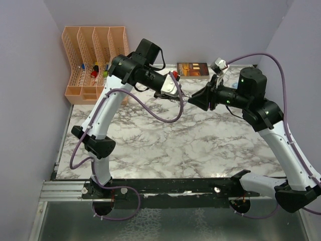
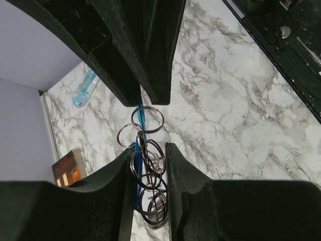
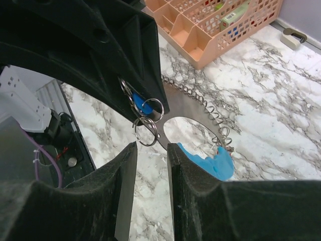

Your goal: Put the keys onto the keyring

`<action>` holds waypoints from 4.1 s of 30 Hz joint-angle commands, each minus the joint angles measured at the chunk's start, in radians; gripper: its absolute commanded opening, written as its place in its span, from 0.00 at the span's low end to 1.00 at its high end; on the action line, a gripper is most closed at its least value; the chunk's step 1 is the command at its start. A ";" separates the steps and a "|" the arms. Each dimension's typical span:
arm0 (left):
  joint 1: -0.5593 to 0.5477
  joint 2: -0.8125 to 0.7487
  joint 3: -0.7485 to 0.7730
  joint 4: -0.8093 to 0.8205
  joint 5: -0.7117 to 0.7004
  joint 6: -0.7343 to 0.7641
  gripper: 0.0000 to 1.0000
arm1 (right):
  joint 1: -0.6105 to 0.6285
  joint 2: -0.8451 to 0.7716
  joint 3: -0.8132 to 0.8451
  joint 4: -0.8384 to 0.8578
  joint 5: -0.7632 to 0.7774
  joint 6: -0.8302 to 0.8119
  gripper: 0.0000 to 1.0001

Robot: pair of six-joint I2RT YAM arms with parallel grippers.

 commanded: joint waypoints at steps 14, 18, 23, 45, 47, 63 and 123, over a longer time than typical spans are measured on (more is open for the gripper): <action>-0.003 -0.067 -0.050 -0.002 0.097 0.003 0.00 | -0.020 0.050 0.097 -0.009 -0.069 -0.075 0.31; -0.003 -0.063 -0.040 -0.001 0.101 0.002 0.00 | -0.021 0.052 0.079 -0.008 -0.104 -0.076 0.30; -0.003 -0.061 -0.026 -0.001 0.107 -0.001 0.00 | -0.026 0.057 0.064 -0.016 -0.160 -0.076 0.30; -0.003 -0.055 -0.006 -0.002 0.108 -0.009 0.00 | -0.044 0.059 0.053 -0.029 -0.201 -0.081 0.03; -0.003 -0.053 -0.002 -0.001 0.110 -0.012 0.00 | -0.046 0.053 0.049 -0.027 -0.192 -0.080 0.02; -0.003 -0.014 0.030 0.036 0.057 -0.047 0.00 | -0.048 -0.096 -0.128 0.198 0.031 0.128 0.01; -0.003 -0.017 -0.007 0.000 0.085 0.007 0.00 | -0.051 -0.010 0.029 0.036 -0.083 -0.028 0.17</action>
